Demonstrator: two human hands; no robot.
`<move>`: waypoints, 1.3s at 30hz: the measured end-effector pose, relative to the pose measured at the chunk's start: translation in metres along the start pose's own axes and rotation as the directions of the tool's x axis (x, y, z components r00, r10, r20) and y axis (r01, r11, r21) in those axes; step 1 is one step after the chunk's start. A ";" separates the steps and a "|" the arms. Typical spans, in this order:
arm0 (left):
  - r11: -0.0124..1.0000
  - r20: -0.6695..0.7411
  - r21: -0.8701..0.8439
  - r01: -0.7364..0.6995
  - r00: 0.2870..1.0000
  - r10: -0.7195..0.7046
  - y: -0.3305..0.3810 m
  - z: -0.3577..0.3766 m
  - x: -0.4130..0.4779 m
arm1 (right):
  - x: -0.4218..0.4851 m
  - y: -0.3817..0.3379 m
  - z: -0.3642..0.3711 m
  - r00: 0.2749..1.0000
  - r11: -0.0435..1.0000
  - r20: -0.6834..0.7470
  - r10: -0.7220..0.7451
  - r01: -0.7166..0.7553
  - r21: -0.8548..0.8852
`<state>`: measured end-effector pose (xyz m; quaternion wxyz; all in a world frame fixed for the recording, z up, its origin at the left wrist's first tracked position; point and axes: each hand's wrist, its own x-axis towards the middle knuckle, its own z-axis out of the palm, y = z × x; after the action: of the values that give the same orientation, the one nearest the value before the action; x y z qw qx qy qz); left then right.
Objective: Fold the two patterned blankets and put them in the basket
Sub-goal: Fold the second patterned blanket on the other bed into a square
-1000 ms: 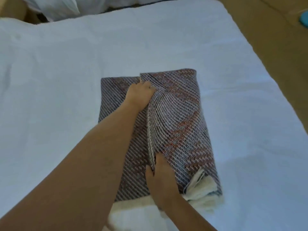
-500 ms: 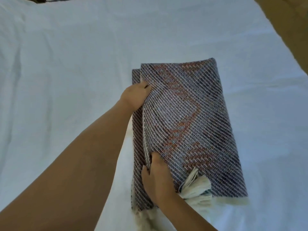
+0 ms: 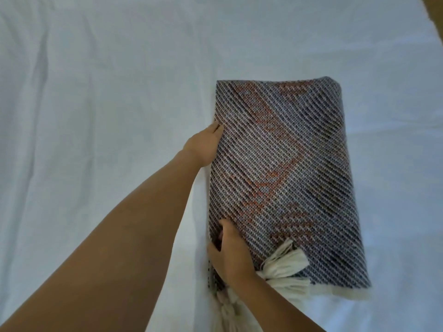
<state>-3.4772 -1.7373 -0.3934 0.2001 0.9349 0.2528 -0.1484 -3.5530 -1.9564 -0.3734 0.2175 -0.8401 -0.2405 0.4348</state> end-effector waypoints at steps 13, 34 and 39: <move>0.950 -0.039 -0.283 0.131 0.988 -0.148 0.042 0.044 -0.061 | -0.058 0.026 0.031 0.889 0.912 0.404 0.217 -0.036 -0.409; 0.916 -0.014 -0.281 0.288 0.953 -0.303 0.074 0.040 -0.058 | 0.054 0.020 -0.122 0.984 0.928 -0.024 -0.175 0.157 -0.339; 0.940 -0.062 -0.157 0.304 0.947 -0.317 0.071 0.032 -0.025 | 0.088 0.020 -0.138 0.979 0.924 0.009 -0.205 0.197 -0.327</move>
<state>-3.4657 -1.8180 -0.3906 0.2307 0.8717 0.4156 -0.1190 -3.3892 -1.9410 -0.3674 0.1219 -0.8409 -0.3910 0.3538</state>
